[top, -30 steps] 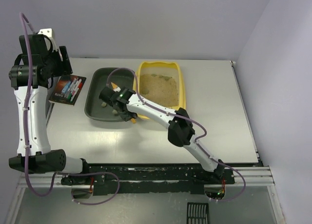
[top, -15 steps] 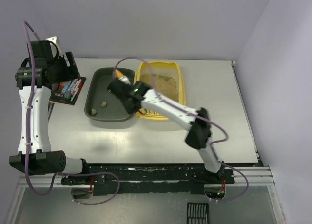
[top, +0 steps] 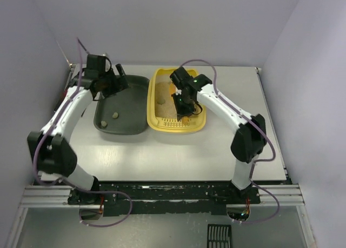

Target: Clean the litter box

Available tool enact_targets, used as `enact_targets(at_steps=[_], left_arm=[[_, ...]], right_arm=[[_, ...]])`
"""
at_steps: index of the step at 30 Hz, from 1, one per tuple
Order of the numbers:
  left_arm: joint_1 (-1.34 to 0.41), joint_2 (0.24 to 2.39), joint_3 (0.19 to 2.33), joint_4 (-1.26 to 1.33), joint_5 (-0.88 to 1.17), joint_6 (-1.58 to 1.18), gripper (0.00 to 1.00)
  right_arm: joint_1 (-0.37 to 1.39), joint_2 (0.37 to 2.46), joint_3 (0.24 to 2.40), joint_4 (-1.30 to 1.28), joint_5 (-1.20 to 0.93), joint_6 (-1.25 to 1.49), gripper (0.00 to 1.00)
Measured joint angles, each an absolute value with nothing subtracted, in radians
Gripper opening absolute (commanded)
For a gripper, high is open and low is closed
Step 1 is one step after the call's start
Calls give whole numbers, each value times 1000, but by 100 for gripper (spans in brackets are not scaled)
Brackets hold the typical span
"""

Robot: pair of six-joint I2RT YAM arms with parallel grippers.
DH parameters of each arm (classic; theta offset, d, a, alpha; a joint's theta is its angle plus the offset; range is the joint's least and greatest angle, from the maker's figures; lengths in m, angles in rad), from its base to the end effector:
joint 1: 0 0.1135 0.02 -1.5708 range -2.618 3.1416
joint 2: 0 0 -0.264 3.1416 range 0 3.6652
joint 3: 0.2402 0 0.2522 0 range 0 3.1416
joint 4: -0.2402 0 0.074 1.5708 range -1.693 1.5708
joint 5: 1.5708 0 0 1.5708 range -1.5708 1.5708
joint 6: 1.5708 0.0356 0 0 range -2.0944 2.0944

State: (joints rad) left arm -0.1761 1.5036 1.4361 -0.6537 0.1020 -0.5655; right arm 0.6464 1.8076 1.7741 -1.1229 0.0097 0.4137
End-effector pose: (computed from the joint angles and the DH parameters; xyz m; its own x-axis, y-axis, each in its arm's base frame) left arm 0.3271 -0.0619 0.3480 -0.6826 -0.4200 -0.5981 -0.1376 0.8776 -0.4592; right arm 0.2979 0.2243 0.3216 -0.9099 -0.1830 -0.3722 -0.2549 0.9547 0.1537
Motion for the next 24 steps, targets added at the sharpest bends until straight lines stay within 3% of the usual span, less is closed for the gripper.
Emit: enact_targets(at_steps=[8,18,24], left_arm=[[-209,1786,1446,-570,149,-723,97],[-253,1799,1428,-489,160,-781,95],[-257,1799,1426,-457,161,-802,95]], right_arm=[[490,1991,1776,-1136,-265,400,0],[435,2111,1856,-1128,-451,458,0],[435,2100,1842,-1132,-442,549,0]])
